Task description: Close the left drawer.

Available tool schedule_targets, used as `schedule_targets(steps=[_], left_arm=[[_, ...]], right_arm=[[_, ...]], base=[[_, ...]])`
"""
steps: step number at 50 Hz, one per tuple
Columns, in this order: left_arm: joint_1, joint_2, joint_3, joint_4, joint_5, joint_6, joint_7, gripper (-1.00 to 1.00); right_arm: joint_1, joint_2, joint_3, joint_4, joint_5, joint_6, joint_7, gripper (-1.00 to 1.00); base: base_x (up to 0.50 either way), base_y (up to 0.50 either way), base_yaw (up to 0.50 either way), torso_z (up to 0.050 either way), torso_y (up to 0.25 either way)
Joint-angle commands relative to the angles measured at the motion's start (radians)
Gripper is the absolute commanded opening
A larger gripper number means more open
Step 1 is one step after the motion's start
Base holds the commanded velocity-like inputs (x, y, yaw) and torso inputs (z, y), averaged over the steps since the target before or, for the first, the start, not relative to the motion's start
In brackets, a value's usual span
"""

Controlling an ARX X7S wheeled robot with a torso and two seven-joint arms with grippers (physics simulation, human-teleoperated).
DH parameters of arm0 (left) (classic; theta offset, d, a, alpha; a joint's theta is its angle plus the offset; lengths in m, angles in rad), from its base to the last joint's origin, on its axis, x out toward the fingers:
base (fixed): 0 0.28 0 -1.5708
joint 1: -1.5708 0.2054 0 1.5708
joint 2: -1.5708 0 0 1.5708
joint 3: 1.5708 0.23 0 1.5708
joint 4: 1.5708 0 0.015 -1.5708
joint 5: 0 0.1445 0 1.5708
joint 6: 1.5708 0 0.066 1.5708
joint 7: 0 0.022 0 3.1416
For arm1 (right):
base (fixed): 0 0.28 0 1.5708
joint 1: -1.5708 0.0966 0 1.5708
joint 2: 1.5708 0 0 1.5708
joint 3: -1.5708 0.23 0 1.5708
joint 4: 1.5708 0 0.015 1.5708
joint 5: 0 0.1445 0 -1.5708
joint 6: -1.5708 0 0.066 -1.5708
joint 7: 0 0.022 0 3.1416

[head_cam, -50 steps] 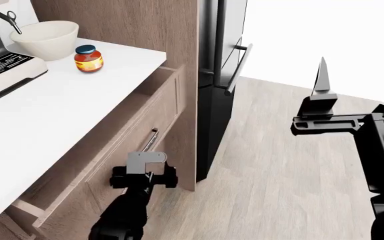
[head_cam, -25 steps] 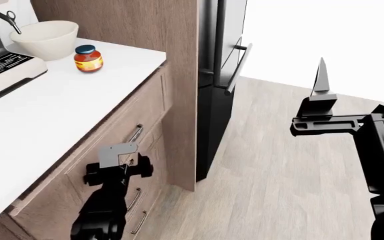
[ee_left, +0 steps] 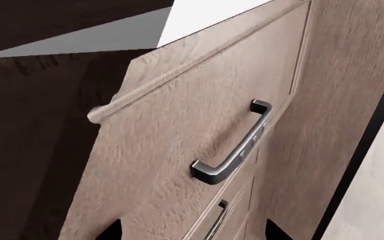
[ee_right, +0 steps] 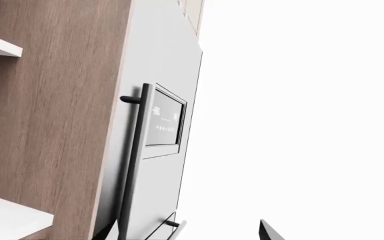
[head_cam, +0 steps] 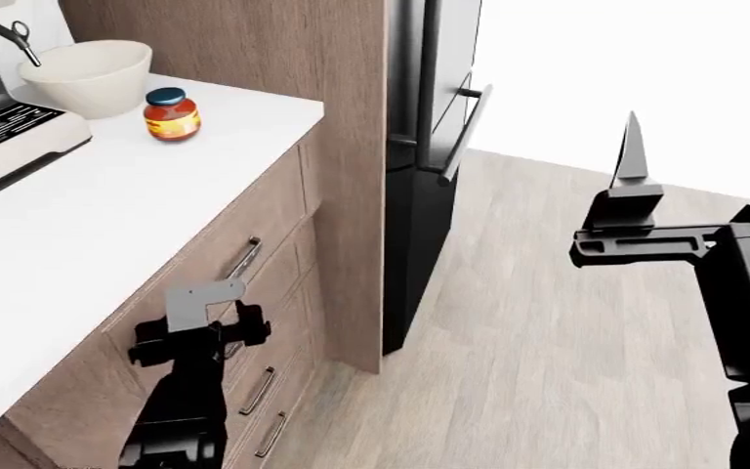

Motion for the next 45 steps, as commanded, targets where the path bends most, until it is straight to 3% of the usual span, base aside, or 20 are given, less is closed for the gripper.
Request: schedule_targets(steps=[1, 20, 45], left_arm=[[0.001, -0.048, -0.157, 0.0, 0.079, 0.027, -0.091, 1.0], [0.002, -0.097, -0.234, 0.0, 0.09, -0.046, -0.165, 1.0], [0.051, -0.129, -0.201, 0.0, 0.102, -0.049, -0.347, 1.0]], right_arm=[[0.002, 0.0, 0.005, -0.004, 0.006, 0.006, 0.001, 1.0], [-0.004, 0.001, 0.009, -0.009, 0.006, 0.006, 0.001, 1.0], [0.005, 0.001, 0.024, -0.018, 0.025, 0.011, -0.009, 1.0]], base=[[0.0, 0.0, 0.0, 0.0, 0.0], [0.0, 0.0, 0.0, 0.0, 0.0], [0.0, 0.0, 0.0, 0.0, 0.0]])
